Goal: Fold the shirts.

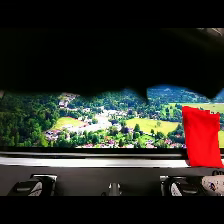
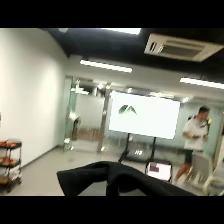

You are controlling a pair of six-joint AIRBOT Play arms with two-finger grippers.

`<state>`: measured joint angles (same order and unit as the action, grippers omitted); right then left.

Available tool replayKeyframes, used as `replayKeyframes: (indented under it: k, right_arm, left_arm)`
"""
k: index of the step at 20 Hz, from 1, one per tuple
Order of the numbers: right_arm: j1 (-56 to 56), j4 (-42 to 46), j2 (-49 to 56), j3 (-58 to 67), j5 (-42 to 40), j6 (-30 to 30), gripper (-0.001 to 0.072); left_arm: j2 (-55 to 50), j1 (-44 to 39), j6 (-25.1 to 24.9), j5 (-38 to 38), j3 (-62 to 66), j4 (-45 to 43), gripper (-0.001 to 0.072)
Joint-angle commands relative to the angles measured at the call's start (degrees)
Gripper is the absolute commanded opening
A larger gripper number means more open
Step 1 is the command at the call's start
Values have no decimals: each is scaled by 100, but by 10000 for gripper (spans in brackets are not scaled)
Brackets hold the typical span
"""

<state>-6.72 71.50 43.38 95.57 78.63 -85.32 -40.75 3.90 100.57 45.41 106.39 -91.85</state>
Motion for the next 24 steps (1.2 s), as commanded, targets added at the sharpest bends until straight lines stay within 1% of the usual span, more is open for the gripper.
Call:
replayKeyframes:
  k: [1, 2, 3, 4, 6, 8, 9, 10, 11, 12, 13, 14, 15, 17, 19, 20, 21, 22, 23, 24]
  right_arm:
    - [13, 216, 66, -811, 1561, -614, 16]
    - [22, 129, 96, -1480, 1692, -616, 16]
    - [22, 50, 81, -2277, 1598, -614, 16]
    - [22, 46, 66, -3176, 1292, -586, 16]
    - [22, 4, 83, -4780, 94, -503, 16]
    - [22, -195, 197, -5947, -1307, -511, 17]
    - [22, -396, 295, -6334, -1814, -522, 17]
    - [22, -608, 398, -6548, -2068, -575, 17]
    - [22, -817, 514, -6627, -2098, -575, 17]
    - [22, -953, 590, -6627, -2048, -573, 17]
    - [22, -1027, 614, -6623, -2055, -568, 18]
    - [20, -1029, 608, -6620, -2065, -568, 18]
    - [20, -1023, 603, -6616, -2052, -531, 18]
    - [20, -1021, 603, -6616, -2002, -393, 18]
    - [20, -1012, 603, -6616, -1980, -289, 18]
    - [20, -997, 603, -6616, -1976, -291, 18]
    - [20, -970, 603, -6616, -1956, -291, 18]
    - [20, -942, 603, -6616, -1937, -291, 18]
    - [20, -929, 603, -6616, -1906, -289, 18]
    - [20, -929, 603, -6616, -1880, -289, 18]
  left_arm:
    - [-400, 76, -601, 872, -50, -31, 28]
    - [-592, 76, -765, 1108, -225, -28, 28]
    - [-791, 74, -826, 1244, -496, -17, 28]
    - [-1008, 72, -824, 1259, -894, 42, 29]
    - [-1488, 59, -824, 957, -1864, 415, 28]
    - [-2092, -22, -802, 151, -2931, 964, 29]
    - [-2448, -96, -800, -271, -3366, 1268, 29]
    - [-2852, -190, -800, -566, -3703, 1646, 29]
    - [-3281, -280, -798, -621, -3877, 2061, 30]
    - [-3674, -363, -737, -496, -3908, 2415, 33]
    - [-4044, -437, -739, -269, -3862, 2796, 118]
    - [-4297, -470, -739, 17, -3777, 3093, 364]
    - [-4470, -457, -743, 468, -3626, 3239, 716]
    - [-4533, -275, -935, 1749, -3250, 3112, 720]
    - [-4382, -105, -931, 3082, -3169, 2833, 708]
    - [-4194, -142, -951, 3434, -3392, 2774, 621]
    - [-3930, -256, -1001, 3399, -3788, 2785, 597]
    - [-3591, -472, -942, 3080, -4363, 2830, 597]
    - [-3292, -739, -750, 2651, -4975, 3008, 598]
    - [-3049, -1056, -643, 2170, -5591, 3357, 598]
